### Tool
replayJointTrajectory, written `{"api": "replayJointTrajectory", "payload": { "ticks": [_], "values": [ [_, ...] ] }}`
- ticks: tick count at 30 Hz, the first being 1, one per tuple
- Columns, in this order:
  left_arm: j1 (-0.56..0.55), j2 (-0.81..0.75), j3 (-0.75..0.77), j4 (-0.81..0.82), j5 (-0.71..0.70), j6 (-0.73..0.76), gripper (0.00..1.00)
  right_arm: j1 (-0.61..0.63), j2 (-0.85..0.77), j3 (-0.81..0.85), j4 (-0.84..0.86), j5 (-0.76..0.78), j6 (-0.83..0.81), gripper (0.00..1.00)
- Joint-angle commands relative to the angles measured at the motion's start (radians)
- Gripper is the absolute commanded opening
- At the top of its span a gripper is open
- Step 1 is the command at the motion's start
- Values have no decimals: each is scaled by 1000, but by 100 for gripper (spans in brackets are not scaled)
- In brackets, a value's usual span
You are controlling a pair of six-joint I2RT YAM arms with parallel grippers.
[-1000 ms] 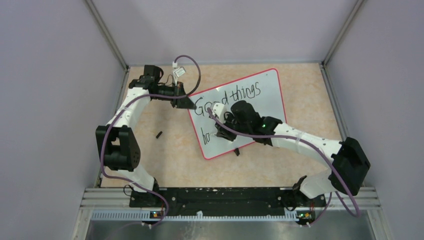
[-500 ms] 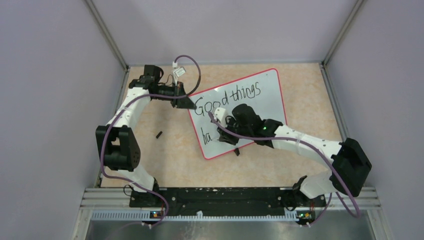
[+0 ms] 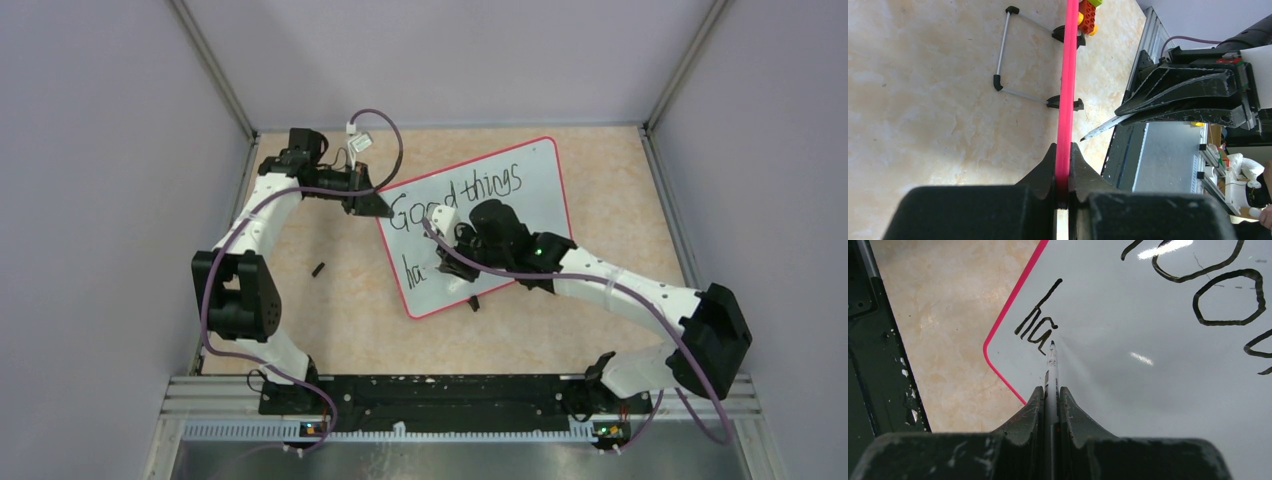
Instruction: Write a sentence on the whiteboard
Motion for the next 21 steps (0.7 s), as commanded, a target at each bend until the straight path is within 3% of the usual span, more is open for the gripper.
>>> {"api": "replayJointTrajectory", "payload": {
  "ticks": [1,21],
  "values": [
    [-6,15,40,52,-106,44,0,1,-20,61,23,14,-14,0],
    [-6,13,38,51,-109,47,0,-35,32,49,45,73,-34,0]
  ]
}}
